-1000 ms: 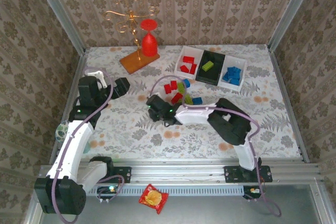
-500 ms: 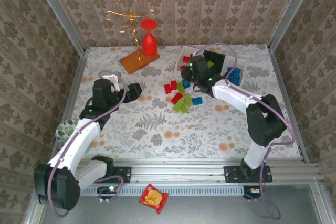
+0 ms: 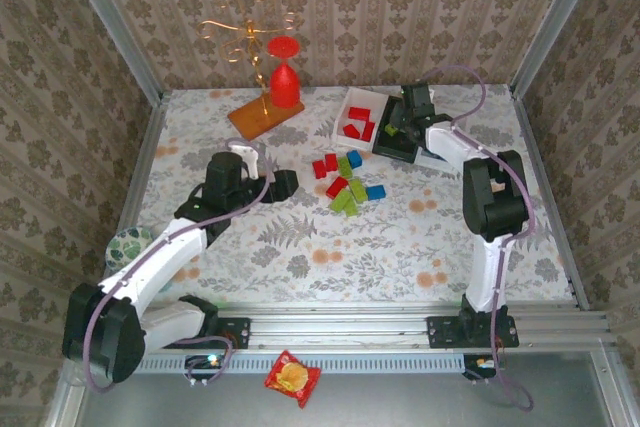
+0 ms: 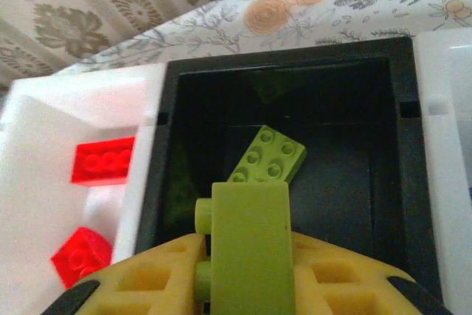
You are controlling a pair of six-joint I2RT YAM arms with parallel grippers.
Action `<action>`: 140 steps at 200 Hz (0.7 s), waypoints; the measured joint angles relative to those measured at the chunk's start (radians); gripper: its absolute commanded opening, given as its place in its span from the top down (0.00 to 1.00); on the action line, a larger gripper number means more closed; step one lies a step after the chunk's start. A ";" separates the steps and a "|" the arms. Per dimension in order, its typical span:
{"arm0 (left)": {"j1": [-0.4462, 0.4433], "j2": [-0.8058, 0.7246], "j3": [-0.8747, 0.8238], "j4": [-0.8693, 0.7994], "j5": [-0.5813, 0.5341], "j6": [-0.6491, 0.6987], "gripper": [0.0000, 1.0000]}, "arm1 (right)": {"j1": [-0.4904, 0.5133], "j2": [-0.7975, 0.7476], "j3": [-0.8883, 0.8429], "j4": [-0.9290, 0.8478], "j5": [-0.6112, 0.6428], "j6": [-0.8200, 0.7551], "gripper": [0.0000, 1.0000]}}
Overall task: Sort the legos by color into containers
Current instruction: Place the lego in the container.
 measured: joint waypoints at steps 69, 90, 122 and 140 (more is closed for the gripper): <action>-0.043 0.034 0.000 0.023 0.007 0.028 0.06 | 0.000 -0.016 0.009 -0.051 0.027 -0.064 0.37; -0.047 0.034 0.000 0.024 0.006 0.037 0.06 | 0.003 -0.105 -0.064 -0.044 0.019 -0.079 0.30; -0.047 0.033 0.000 0.023 0.006 0.055 0.06 | 0.039 -0.276 -0.178 -0.028 -0.010 -0.109 0.22; -0.047 0.033 0.000 0.021 0.006 0.060 0.05 | 0.081 -0.340 -0.201 -0.027 -0.029 -0.131 0.19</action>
